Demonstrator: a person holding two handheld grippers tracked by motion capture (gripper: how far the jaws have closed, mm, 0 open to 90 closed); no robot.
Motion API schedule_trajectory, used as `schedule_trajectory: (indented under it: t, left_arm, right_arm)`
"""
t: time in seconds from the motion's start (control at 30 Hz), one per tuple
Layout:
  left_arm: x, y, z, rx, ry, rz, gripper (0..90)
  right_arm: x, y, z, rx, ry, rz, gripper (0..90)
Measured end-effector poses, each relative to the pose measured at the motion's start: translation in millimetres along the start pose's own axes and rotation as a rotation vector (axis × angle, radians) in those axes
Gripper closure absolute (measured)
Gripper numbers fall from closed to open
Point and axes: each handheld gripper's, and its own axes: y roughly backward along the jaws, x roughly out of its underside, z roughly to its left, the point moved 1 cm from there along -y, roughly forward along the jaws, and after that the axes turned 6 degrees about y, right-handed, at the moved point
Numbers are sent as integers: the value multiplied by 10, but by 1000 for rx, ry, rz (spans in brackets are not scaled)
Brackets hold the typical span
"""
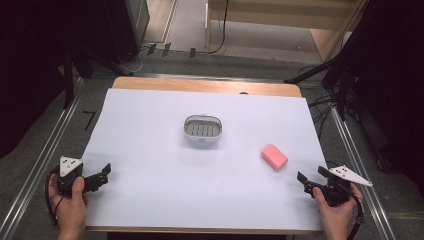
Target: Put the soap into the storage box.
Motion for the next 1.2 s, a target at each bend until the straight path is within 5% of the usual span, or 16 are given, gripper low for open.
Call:
schedule_trajectory:
  t: [0.43,0.7,0.83,1.03,1.2]
  left_arm:
    - [0,-2,-6,-5,-7,3,80]
    - [2,-2,-10,-6,-8,1,80]
    - [1,-3,-11,-6,-10,2,80]
    - [1,-3,-12,-6,-12,2,80]
    - [1,-6,-18,-10,-15,3,80]
  right_arm:
    - [-40,-58,113,24,51,134,236]
    - [-176,-82,125,17,159,199,333]
    - [-244,-117,129,27,181,280,326]
    - [-295,-166,149,-41,159,350,254]
    - [-368,-184,195,-30,232,406,259]
